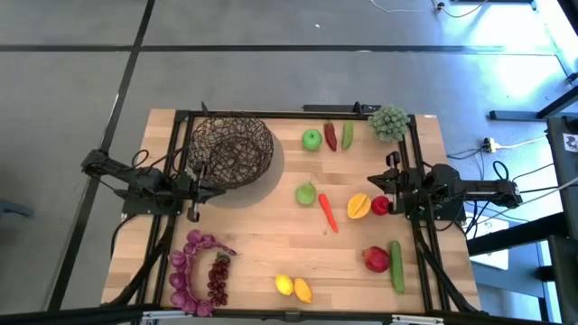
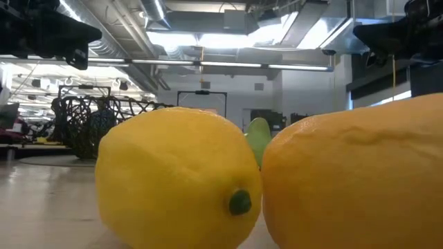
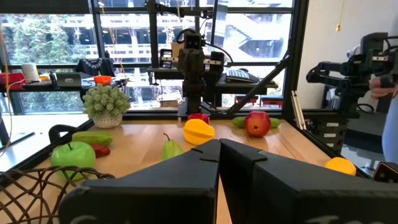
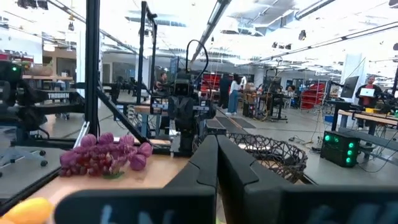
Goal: Build produce basket
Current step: Put the yellow starfruit into the black wire basket
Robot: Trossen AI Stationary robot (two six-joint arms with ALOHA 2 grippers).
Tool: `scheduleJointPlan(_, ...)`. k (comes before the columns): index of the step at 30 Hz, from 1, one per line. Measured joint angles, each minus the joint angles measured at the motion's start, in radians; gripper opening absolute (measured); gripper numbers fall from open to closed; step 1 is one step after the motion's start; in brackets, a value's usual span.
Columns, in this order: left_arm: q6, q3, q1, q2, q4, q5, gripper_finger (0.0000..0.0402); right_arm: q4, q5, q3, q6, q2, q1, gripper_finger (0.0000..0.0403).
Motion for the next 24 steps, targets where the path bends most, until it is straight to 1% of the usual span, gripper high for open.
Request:
scheduleJointPlan(2,0.0,0.0,0.0,0.0,0.0,0.0,0.0,-0.01,0.013,0.04,-0.011,0.001,0.0,0.0)
scheduleJointPlan(3,0.0,0.0,0.0,0.0,0.0,0.0,0.0,-0.032,0.038,0.068,-0.025,0.004,0.0,0.0)
scheduleJointPlan(8,0.0,0.0,0.0,0.0,0.0,0.0,0.0,-0.179,0.235,0.237,-0.025,0.064,0.0,0.0)
scheduleJointPlan(12,0.0,0.0,0.0,0.0,0.0,0.0,0.0,-0.344,0.356,0.391,0.033,0.187,0.0,0.0)
scheduleJointPlan(14,0.0,0.0,0.0,0.0,0.0,0.0,0.0,-0.393,0.391,0.469,0.098,0.265,0.0,0.0)
scheduleJointPlan(18,0.0,0.0,0.0,0.0,0.0,0.0,0.0,-0.512,0.39,0.641,0.202,0.436,0.0,0.0)
scheduleJointPlan(21,0.0,0.0,0.0,0.0,0.0,0.0,0.0,-0.626,0.348,0.777,0.213,0.565,0.0,0.0)
scheduleJointPlan(24,0.0,0.0,0.0,0.0,0.0,0.0,0.0,-0.799,0.293,0.907,0.21,0.691,0.0,0.0)
